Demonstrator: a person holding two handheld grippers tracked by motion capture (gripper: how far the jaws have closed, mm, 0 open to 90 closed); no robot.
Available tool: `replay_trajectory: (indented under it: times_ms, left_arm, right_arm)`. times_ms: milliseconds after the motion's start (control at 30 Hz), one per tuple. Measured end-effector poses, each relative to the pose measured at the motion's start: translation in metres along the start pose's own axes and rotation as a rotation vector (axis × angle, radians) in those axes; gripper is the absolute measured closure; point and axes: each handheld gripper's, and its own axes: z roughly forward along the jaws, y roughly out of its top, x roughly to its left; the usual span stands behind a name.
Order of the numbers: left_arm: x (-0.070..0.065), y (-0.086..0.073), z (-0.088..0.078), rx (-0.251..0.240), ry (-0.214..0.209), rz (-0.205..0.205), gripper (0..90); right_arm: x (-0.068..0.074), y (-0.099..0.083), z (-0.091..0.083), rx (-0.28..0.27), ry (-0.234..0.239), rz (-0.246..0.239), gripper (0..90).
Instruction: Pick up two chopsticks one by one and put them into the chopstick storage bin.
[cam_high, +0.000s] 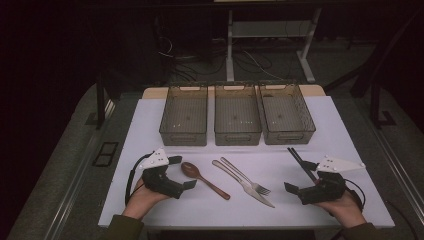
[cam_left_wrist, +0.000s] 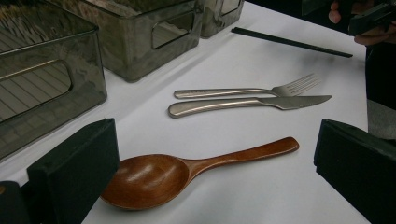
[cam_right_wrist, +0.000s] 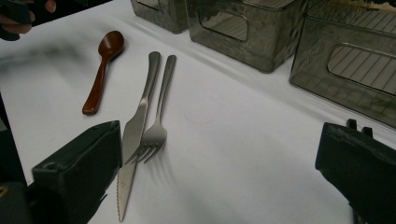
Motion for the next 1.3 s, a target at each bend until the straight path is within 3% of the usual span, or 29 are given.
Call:
replay_trajectory:
  times_ms: [467, 1300]
  left_arm:
    - [-0.003, -0.002, 0.000, 0.004, -0.007, 0.000, 0.0]
    - [-0.005, -0.005, -0.001, 0.000, -0.014, 0.001, 0.0]
  right_arm:
    - [-0.001, 0.006, -0.002, 0.009, 0.002, 0.002, 0.2]
    - [-0.012, 0.016, -0.009, 0.033, -0.047, 0.011, 0.2]
